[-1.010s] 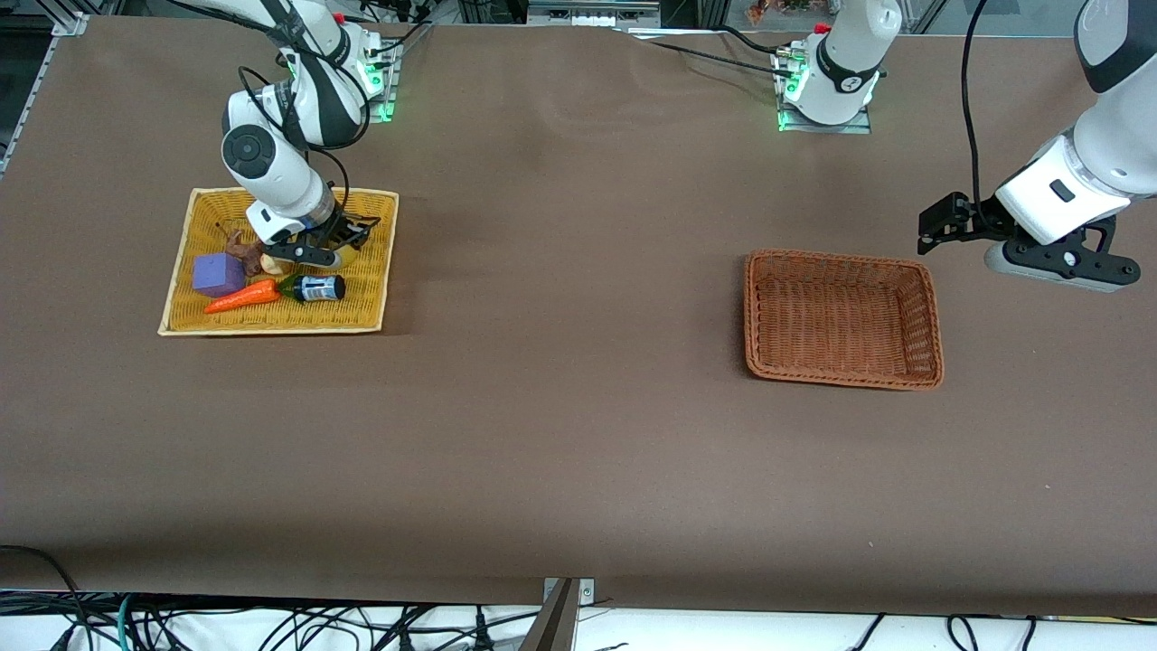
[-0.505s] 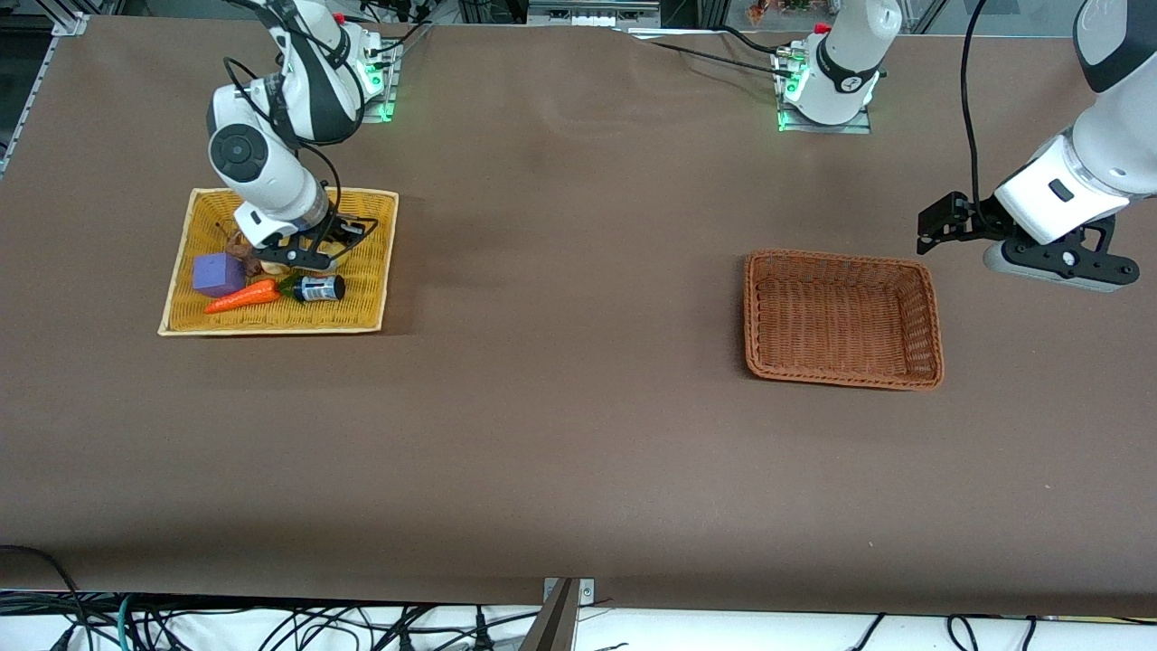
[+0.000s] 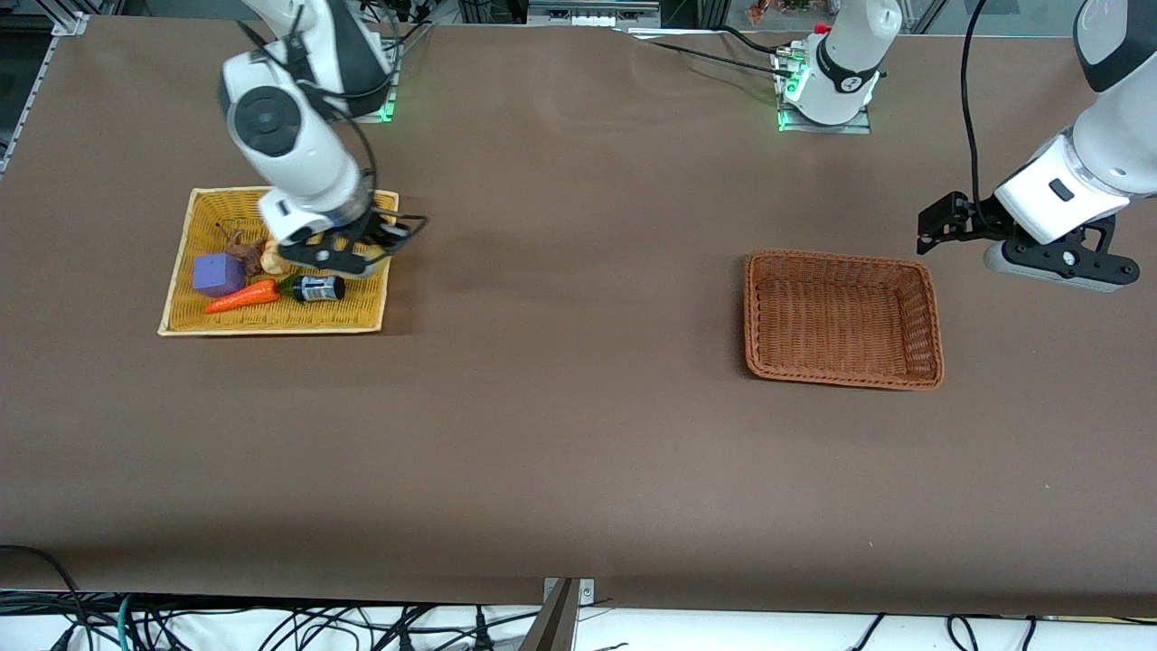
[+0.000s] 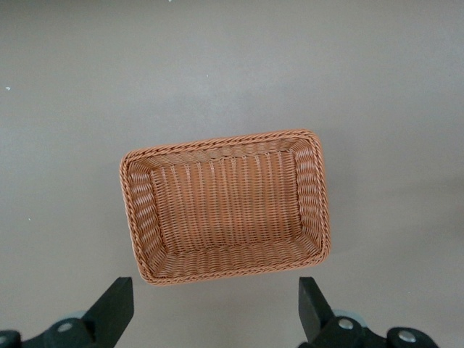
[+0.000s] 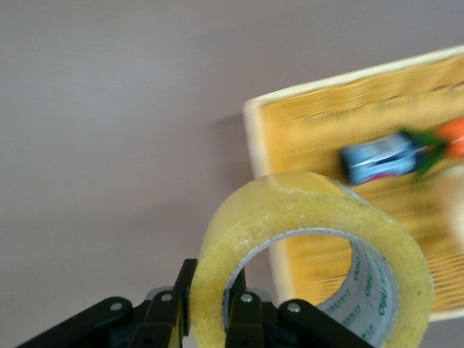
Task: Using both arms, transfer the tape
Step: 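Carry the tape roll with the right gripper toward the table middle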
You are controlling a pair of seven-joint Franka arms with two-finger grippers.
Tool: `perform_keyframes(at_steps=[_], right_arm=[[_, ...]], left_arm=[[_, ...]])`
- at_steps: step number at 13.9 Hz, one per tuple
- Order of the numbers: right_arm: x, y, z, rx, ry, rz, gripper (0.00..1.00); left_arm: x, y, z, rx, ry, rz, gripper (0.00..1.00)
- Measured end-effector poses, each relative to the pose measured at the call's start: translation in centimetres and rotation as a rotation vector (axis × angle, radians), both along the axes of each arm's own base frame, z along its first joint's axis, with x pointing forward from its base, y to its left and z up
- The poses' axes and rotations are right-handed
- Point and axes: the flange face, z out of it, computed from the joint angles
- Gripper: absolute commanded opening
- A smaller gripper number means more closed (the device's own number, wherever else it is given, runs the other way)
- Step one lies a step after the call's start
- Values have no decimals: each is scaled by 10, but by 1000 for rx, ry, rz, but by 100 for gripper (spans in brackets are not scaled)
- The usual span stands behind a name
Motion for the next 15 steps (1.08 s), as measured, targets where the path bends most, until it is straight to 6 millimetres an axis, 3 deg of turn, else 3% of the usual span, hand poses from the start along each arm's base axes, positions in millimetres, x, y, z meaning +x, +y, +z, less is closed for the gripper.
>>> perform_keyframes(at_steps=[4, 8, 11, 15], right_arm=[[-7, 133, -9, 80, 28, -78, 0], [9, 217, -61, 110, 33, -105, 0], [13, 261, -112, 131, 48, -99, 0], [5, 276, -152, 115, 66, -86, 0]], left_arm=[[0, 0, 0, 0, 0, -1, 100], [0, 0, 0, 0, 1, -1, 100], [0, 0, 0, 0, 1, 0, 100], [0, 2, 0, 0, 4, 4, 100]])
